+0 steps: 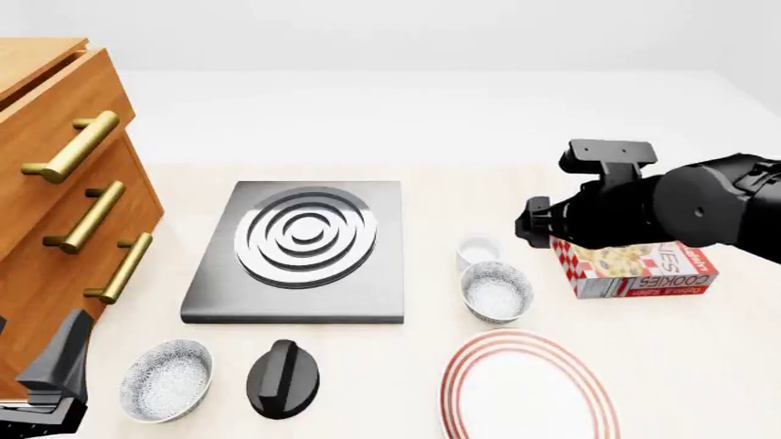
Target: Pick the akita bowl between the plate and the ramekin and place it on the plate.
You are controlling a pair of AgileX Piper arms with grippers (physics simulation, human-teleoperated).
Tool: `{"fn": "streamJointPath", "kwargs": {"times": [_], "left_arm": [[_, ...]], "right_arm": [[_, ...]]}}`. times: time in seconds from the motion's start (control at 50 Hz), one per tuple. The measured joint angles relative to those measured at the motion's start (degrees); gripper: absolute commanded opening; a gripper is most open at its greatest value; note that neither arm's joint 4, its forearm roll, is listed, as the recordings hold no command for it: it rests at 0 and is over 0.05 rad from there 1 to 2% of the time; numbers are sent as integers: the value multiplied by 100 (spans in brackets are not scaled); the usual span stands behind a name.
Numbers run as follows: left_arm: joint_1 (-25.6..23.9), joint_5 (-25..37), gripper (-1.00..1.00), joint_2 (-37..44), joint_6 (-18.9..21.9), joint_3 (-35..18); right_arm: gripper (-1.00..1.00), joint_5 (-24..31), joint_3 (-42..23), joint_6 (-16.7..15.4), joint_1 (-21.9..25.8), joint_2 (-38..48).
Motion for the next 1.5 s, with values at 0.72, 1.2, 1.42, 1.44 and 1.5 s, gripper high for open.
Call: {"fn": "streamJointPath", "kwargs": {"times": [0.72, 1.2, 1.42, 1.44, 1.5], "left_arm": [[0, 0, 100, 0, 0, 0], [0, 0, 100, 0, 0, 0], [0, 0, 100, 0, 0, 0], [0, 0, 100, 0, 0, 0], [0, 0, 100, 0, 0, 0]], "right_arm": [[100, -759, 392, 0, -411, 738], [100, -1204, 610, -14, -457, 1115], [100, -1288, 708, -68, -495, 1135], [100, -1296, 719, -74, -498, 1134], [100, -1323, 750, -85, -497, 1142]]}}
